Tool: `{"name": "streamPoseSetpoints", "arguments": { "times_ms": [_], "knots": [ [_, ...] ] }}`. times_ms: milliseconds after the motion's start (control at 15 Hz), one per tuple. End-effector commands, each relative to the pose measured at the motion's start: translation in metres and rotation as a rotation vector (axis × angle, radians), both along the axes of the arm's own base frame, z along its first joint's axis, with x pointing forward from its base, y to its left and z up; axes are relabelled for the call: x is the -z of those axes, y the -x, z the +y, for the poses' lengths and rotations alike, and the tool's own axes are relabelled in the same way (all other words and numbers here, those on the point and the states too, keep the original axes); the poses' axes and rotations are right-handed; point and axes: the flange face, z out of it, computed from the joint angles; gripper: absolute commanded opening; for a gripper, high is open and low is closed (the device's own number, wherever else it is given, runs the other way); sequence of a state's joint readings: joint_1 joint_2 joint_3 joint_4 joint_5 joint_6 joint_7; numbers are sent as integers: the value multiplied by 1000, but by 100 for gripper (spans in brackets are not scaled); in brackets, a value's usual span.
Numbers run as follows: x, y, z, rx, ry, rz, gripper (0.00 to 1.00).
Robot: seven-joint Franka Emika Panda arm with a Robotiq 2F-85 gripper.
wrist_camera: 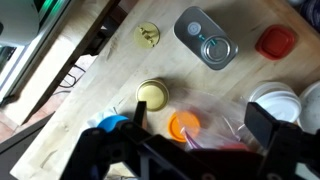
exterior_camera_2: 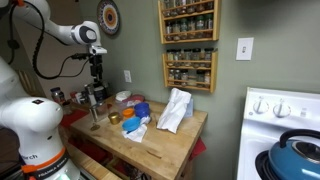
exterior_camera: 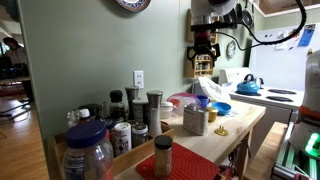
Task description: Put the food can upright
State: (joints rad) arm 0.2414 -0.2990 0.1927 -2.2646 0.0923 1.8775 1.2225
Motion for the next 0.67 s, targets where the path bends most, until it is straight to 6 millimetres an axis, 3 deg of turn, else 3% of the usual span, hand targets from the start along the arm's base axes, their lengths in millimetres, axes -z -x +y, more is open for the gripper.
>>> {"name": "streamPoseSetpoints", "arguments": {
  "times_ms": [0,333,400,600],
  "knots": [
    [-4,21,-8,-189,-75,20,100],
    [-4,31,-6,-446,-192,35,100],
    [-6,20,-2,-373,-136,11,100],
    [-6,22,-1,-432,-166,19,100]
  ]
}}
